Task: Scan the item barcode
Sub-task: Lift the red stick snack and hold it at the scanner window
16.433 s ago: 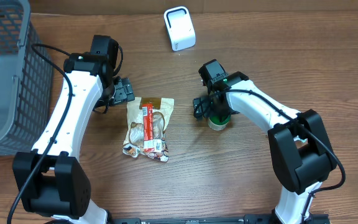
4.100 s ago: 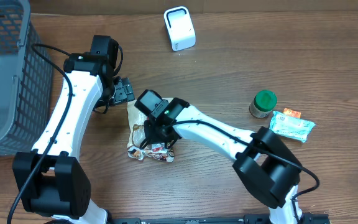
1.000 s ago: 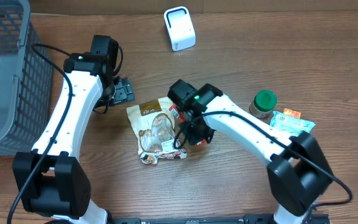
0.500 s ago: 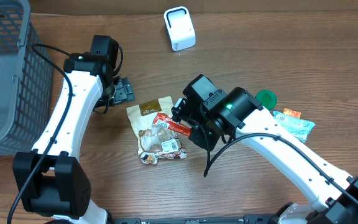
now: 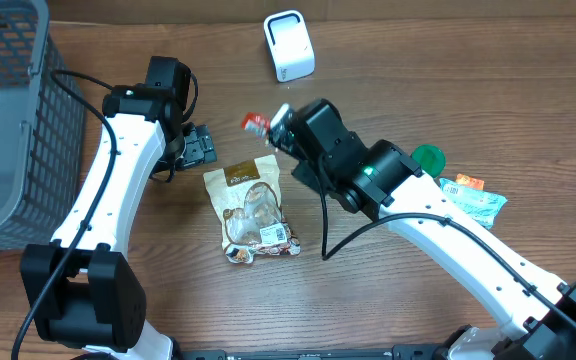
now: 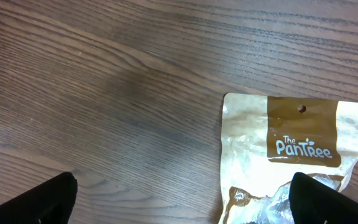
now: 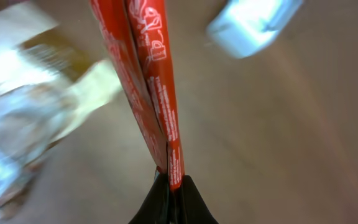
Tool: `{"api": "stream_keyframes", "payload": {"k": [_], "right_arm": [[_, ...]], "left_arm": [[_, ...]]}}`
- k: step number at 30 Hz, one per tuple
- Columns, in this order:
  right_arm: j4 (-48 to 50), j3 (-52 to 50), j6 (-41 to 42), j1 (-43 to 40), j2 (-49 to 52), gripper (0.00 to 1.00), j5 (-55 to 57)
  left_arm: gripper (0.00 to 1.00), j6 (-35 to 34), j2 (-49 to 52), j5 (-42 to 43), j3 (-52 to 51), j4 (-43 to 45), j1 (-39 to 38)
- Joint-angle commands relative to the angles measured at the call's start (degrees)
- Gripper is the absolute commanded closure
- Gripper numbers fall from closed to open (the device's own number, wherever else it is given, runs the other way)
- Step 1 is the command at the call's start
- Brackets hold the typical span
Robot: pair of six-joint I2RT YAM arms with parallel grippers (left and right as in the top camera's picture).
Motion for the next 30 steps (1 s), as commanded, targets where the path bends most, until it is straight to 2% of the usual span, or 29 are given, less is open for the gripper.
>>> {"api": "stream_keyframes", "payload": {"k": [1, 5, 11, 17, 30], "right_arm": [[3.5, 1.3, -4.5, -1.5, -0.8, 0.97, 13.1], [6.7, 4.9, -9.5, -4.7, 0.4, 0.97, 17.6], [8.2, 14.6, -10.9, -10.0, 7.2, 0.97, 19.5], [26.3, 15.7, -21.8, -11.0, 16.5, 0.97, 21.6], [53.9, 15.6, -24.2, -11.3, 34.1, 0.97, 26.1]], "left_arm": [[0.00, 0.0, 0.1, -0.3, 0.8, 0.1, -0.1], [0.01, 0.0, 0.1, -0.3, 0.8, 0.1, -0.1], [0.00, 0.0, 0.1, -0.3, 0.8, 0.1, -0.1], [0.01, 0.0, 0.1, -0.3, 0.8, 0.1, -0.1], [0.00, 0.0, 0.1, -0.3, 0.8, 0.1, -0.1]]}}
